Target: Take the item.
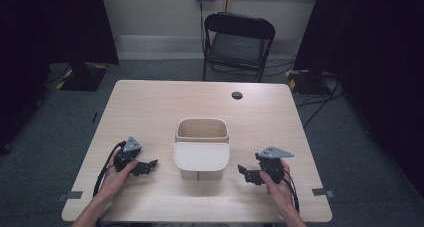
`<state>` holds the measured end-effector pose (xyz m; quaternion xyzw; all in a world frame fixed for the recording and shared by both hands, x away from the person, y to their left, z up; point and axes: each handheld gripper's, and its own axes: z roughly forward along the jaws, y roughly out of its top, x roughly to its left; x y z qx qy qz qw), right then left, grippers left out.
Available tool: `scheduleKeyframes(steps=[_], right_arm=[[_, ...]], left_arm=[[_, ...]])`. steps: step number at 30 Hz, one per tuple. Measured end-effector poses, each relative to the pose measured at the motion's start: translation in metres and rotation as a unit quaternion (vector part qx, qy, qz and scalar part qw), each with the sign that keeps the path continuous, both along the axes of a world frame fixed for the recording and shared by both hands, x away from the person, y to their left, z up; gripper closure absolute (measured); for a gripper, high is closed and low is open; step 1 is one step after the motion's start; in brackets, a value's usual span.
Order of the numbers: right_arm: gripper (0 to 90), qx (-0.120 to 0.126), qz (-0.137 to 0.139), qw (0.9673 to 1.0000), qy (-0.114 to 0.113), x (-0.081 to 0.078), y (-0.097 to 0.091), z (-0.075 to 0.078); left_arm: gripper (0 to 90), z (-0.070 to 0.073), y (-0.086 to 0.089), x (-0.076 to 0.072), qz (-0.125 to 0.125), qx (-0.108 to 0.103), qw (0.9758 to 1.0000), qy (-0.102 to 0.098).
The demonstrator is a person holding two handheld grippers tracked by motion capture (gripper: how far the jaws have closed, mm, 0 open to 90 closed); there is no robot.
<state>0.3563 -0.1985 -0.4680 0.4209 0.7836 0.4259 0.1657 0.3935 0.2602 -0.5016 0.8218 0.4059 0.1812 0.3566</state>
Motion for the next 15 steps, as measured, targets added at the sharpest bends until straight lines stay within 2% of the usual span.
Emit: scheduleKeyframes(steps=[3,11,15], right_arm=[[15.4,0.009,0.015,0.9998,-0.006,-0.004,0.005,0.005],[18.2,0.008,0.029,0.9995,-0.007,-0.011,0.015,0.009],[18.6,0.016,0.051,0.9985,-0.01,-0.017,0.02,0.014]], left_arm=[[12.9,0.0,0.0,0.0,0.0,0.0,1.0,0.0],[12.9,0.0,0.0,0.0,0.0,0.0,1.0,0.0],[12.9,0.0,0.0,0.0,0.0,0.001,1.0,0.0]])
